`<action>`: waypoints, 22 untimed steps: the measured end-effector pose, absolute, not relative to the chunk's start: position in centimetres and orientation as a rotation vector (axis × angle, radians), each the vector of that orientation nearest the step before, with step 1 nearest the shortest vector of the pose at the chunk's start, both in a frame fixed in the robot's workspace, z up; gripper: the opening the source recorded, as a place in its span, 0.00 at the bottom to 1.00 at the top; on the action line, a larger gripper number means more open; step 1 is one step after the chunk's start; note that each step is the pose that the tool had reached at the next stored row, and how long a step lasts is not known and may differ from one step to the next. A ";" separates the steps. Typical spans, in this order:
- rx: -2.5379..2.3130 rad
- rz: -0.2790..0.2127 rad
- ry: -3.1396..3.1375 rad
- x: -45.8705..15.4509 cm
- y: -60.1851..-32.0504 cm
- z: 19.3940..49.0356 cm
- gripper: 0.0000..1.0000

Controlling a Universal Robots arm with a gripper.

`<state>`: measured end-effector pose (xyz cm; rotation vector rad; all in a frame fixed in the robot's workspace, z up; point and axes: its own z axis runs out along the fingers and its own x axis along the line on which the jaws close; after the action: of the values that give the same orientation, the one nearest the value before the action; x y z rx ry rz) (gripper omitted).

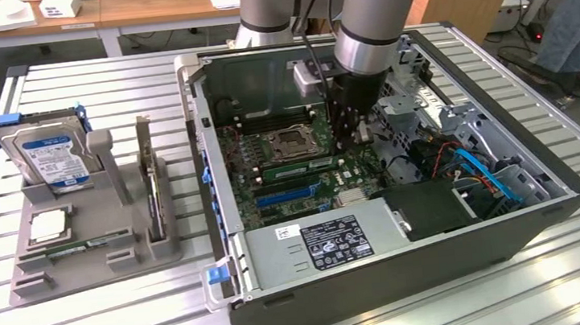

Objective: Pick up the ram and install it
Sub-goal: 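Press down the ram until it locks into place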

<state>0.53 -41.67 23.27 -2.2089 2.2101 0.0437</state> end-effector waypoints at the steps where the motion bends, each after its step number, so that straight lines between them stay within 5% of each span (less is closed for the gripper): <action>1: -2.209 0.044 2.210 0.5 -41.7 23.2 0.09; 22: -2.209 0.043 2.210 0.5 -41.7 22.9 0.09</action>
<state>0.52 -41.67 22.87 -2.2088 2.2101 0.0431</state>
